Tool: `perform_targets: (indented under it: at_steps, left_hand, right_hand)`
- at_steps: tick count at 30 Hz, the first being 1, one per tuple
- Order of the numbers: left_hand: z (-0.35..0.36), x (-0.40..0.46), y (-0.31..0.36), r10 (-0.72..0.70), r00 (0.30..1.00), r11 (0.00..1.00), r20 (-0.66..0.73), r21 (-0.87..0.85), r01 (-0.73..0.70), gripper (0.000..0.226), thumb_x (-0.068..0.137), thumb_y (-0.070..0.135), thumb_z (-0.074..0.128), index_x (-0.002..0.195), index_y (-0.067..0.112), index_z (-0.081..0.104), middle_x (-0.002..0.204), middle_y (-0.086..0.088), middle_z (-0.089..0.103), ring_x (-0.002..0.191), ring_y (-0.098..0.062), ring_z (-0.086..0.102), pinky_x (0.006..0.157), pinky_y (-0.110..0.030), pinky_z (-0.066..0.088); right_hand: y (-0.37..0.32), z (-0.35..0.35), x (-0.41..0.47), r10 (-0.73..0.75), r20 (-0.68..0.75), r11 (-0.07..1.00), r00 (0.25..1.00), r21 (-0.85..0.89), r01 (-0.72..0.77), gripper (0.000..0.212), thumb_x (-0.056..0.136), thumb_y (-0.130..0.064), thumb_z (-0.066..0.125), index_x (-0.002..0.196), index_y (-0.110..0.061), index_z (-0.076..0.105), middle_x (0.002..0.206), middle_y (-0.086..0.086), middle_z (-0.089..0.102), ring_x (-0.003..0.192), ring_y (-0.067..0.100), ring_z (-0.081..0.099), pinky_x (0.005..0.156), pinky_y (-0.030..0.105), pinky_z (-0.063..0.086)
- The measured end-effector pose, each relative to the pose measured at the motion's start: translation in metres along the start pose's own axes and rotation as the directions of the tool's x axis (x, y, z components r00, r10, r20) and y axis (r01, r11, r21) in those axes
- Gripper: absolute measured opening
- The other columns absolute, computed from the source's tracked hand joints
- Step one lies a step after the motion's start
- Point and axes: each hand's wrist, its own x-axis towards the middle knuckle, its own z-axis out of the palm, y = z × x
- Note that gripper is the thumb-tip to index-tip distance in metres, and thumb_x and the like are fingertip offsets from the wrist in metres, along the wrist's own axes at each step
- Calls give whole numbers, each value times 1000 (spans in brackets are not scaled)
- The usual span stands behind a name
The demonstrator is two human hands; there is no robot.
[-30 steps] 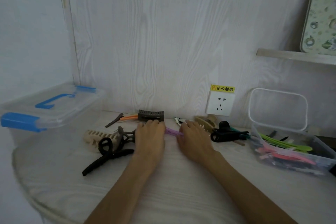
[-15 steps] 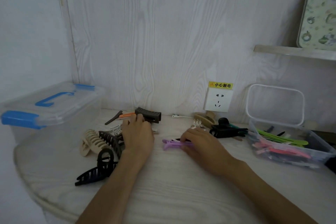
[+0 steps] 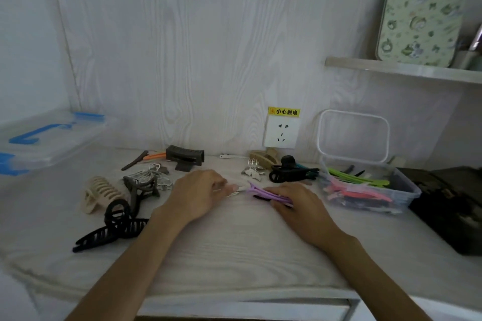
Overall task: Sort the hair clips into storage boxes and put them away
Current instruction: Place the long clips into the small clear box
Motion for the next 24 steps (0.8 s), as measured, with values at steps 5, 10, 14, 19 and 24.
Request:
perform_targets:
  at_steps: [5,10,14,19,24]
  left_hand:
    - [-7,-2,0,23,999,999,47,-39,-22,36,77,60,61,101,35,69,106,18,65,102,-6,56,83,-30,47]
    - [-8,-6,11,68,995,996,-73,57,-64,20,89,43,55,98,31,69,100,12,68,95,-8,61,76,-28,46]
    - [-4,-8,17,136,980,981,-146,159,-112,21,94,40,46,102,28,62,101,5,69,95,-14,62,70,-27,38]
    - [3,-6,16,152,977,984,-150,112,-135,17,94,34,50,101,26,63,99,8,69,89,-11,62,70,-25,42]
    - [12,1,10,52,991,996,-122,-64,-60,12,90,39,56,92,31,64,91,14,69,86,-7,62,75,-29,49]
  right_hand:
    - [-2,-4,1,-35,-75,999,997,-2,35,29,91,-26,55,118,-30,63,102,-4,68,94,15,60,77,32,49]
    - [-1,-4,-1,-39,-117,996,992,76,48,29,90,-22,56,117,-30,63,101,0,70,91,20,62,78,39,50]
    - [-5,-14,-2,-25,-278,994,960,92,53,31,87,-13,62,115,-25,66,101,-2,71,87,19,61,73,27,47]
    - [15,-62,-6,2,-569,997,822,64,41,34,81,-2,67,112,-14,68,95,3,71,79,17,61,68,25,49]
    - [71,-114,-6,126,-429,992,894,82,-100,30,81,-2,67,110,-12,69,98,7,71,80,24,65,77,38,55]
